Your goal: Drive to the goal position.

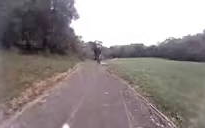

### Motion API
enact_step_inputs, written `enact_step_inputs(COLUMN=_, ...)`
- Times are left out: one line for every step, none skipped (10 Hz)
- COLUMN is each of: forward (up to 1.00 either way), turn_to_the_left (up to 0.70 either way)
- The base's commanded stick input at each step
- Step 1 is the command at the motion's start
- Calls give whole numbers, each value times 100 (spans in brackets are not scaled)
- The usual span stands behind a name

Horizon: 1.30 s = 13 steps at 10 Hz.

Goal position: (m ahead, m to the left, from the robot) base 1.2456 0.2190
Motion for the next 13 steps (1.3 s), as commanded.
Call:
enact_step_inputs(forward=70, turn_to_the_left=23)
enact_step_inputs(forward=70, turn_to_the_left=26)
enact_step_inputs(forward=70, turn_to_the_left=30)
enact_step_inputs(forward=70, turn_to_the_left=34)
enact_step_inputs(forward=70, turn_to_the_left=25)
enact_step_inputs(forward=70, turn_to_the_left=9)
enact_step_inputs(forward=70, turn_to_the_left=0)
enact_step_inputs(forward=70, turn_to_the_left=0)
enact_step_inputs(forward=70, turn_to_the_left=0)
enact_step_inputs(forward=70, turn_to_the_left=0)
enact_step_inputs(forward=70, turn_to_the_left=0)
enact_step_inputs(forward=70, turn_to_the_left=0)
enact_step_inputs(forward=70, turn_to_the_left=0)
